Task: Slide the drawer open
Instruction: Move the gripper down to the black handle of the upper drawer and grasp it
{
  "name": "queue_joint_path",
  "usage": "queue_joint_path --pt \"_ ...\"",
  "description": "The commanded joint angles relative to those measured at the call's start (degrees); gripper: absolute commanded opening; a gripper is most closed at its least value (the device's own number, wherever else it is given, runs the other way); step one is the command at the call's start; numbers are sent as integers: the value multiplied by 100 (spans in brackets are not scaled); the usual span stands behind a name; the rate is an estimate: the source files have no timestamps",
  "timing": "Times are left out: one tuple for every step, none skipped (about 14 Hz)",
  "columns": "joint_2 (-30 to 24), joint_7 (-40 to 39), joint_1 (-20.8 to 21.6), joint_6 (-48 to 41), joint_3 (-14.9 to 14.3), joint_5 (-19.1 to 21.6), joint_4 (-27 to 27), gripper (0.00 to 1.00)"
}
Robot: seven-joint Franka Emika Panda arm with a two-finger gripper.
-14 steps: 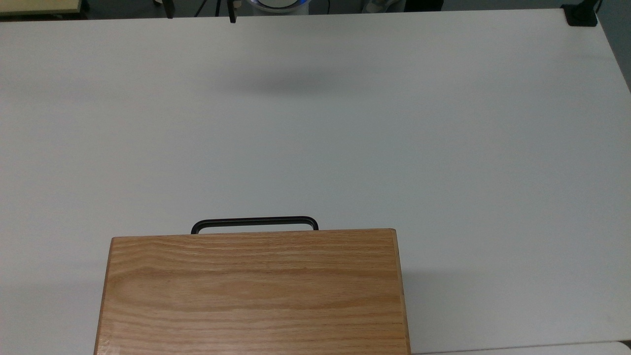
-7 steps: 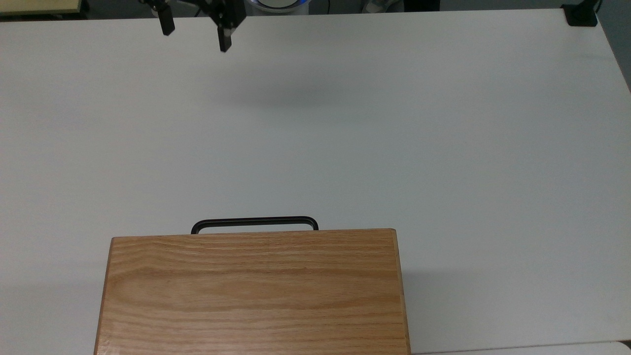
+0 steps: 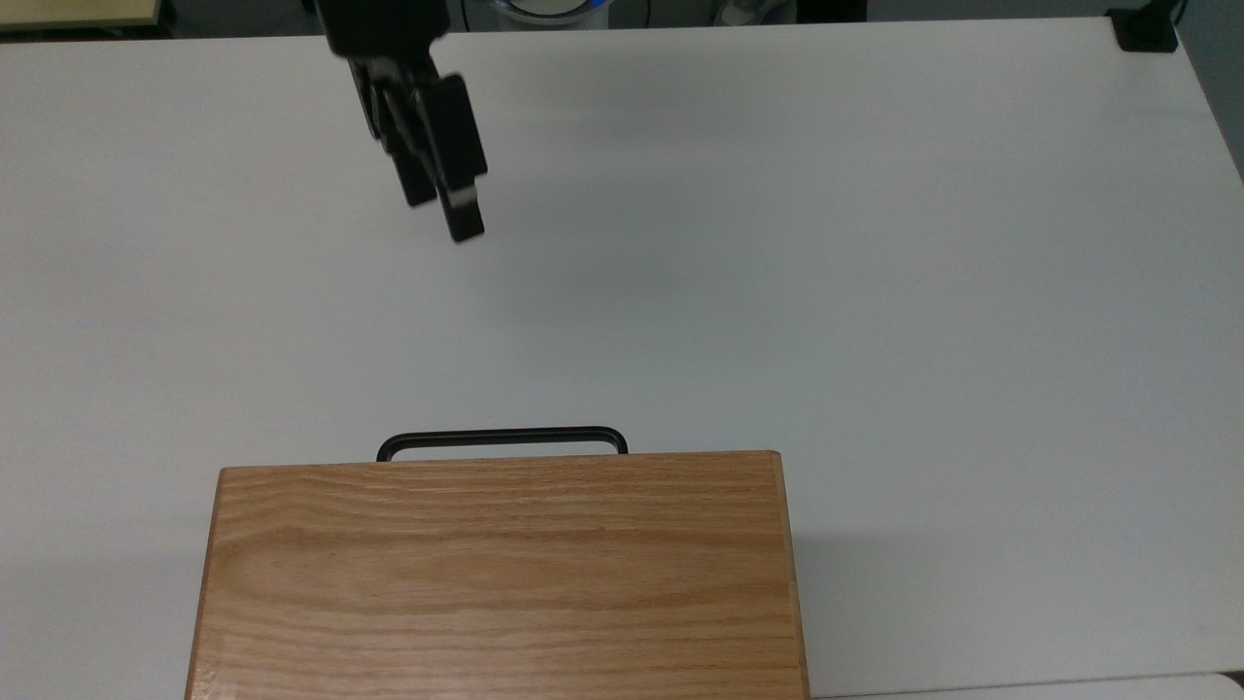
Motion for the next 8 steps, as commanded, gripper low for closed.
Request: queue_joint_path --pt "1036 1084 252 1264 -42 274 664 67" --pt "1309 1190 279 1398 -34 300 918 49" --pt "1459 1261 279 1469 -33 353 1069 39" --pt "1635 1314 279 1583 -25 388 1262 39" --pt "1758 1323 296 1723 1 388 1351 39" --pt "1847 1323 314 1864 28 388 1386 39" --pt "1926 1315 314 1970 72 380 1422 39" --pt "2040 1306 314 1997 124 371 1500 39"
